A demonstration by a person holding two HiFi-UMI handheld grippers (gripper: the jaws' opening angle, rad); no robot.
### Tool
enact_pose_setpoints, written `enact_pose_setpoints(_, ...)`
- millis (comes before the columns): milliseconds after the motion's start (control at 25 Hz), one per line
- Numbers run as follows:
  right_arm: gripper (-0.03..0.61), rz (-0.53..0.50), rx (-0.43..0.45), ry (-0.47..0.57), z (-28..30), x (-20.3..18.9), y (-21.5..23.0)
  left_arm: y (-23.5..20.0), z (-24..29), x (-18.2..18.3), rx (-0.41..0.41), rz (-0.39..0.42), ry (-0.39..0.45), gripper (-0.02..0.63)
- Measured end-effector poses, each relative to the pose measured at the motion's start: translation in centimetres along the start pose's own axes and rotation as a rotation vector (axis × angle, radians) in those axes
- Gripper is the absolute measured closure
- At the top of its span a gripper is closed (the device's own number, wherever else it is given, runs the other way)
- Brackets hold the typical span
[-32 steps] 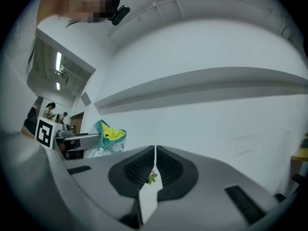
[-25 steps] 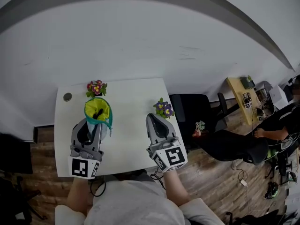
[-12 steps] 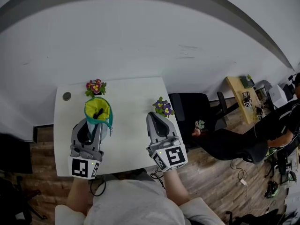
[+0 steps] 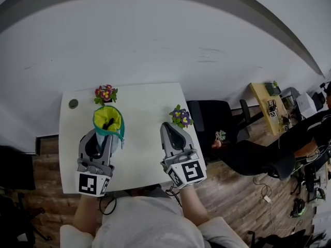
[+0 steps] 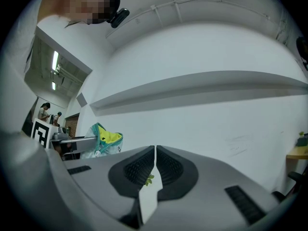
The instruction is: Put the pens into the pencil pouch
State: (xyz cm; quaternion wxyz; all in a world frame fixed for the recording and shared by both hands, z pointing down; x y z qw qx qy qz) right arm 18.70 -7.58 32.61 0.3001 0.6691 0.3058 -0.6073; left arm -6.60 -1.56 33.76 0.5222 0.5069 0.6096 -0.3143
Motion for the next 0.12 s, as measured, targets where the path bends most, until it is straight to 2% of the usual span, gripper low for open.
enact_pose_setpoints(120, 0.546, 0.000, 0.001, 0.000, 0.19, -0.04, -0.26, -0.21, -0.09, -0.08, 0.000, -0.005, -0.001, 0.491)
Point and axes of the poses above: the fingertips, and each gripper's own axes: z forward along the fingers, y to its right, x out of its top, the point moved 9 cm from there along -z, backward along the fingers, and after that the axes turned 3 degrees about z, right-handed, at the moved point
